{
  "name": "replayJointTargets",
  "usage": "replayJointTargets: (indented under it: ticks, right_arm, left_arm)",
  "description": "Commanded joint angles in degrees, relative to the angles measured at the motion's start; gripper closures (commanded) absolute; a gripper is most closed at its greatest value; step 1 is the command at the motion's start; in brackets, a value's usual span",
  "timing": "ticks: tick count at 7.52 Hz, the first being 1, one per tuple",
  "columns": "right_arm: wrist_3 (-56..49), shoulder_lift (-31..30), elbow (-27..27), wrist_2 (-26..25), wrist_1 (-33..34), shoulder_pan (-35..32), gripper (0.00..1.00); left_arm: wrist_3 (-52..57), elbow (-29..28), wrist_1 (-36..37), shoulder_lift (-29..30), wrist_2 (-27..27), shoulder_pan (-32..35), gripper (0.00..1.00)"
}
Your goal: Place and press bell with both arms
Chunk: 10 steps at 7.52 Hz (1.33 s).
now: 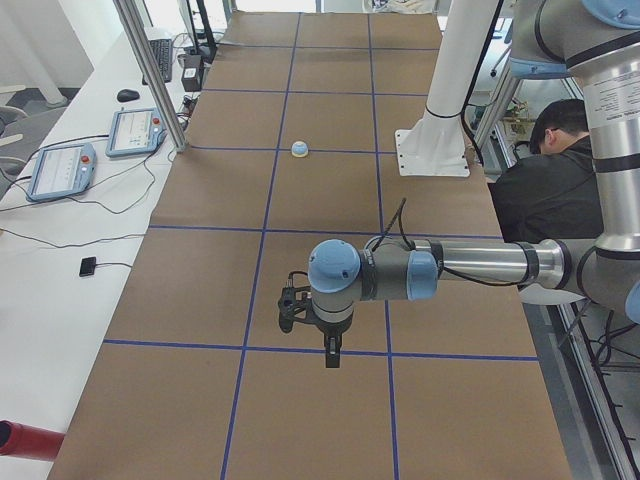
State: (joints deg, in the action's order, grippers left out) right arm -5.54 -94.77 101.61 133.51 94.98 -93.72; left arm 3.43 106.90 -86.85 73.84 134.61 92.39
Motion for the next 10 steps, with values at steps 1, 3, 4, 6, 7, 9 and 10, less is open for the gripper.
replayJointTargets:
  ticks: [1,3,4,6,7,9,10]
  right_arm:
    - [0.26,-0.15,-0.18,0.0,0.12,0.12,0.0]
    - [1.06,-0.15,-0.1,0.0,-0.05,0.38,0.0]
    - [1.06,-0.15,-0.1,0.0,-0.05,0.47,0.0]
    - [1.06,-0.15,-0.1,0.0,-0.05,0.65,0.0]
    - [1.06,-0.24,-0.18,0.0,0.03,0.73,0.0]
    - [1.06,-0.24,-0.18,0.0,0.03,0.82,0.0]
    - [1.06,-0.24,-0.19,0.0,0.12,0.91,0.0]
  left_arm:
    - [0.0,0.06,-0.08,-0.01,0.04,-0.02,0.0]
    - [0.0,0.06,-0.08,-0.01,-0.05,-0.02,0.0]
    - [0.0,0.06,-0.08,-0.01,-0.05,0.07,0.0]
    - [0.0,-0.03,-0.08,-0.01,-0.05,0.07,0.0]
    - [0.0,0.23,-0.08,-0.01,-0.05,0.07,0.0]
    - [0.0,0.32,-0.08,-0.01,-0.05,0.07,0.0]
    - [0.0,0.58,-0.08,-0.01,-0.05,0.07,0.0]
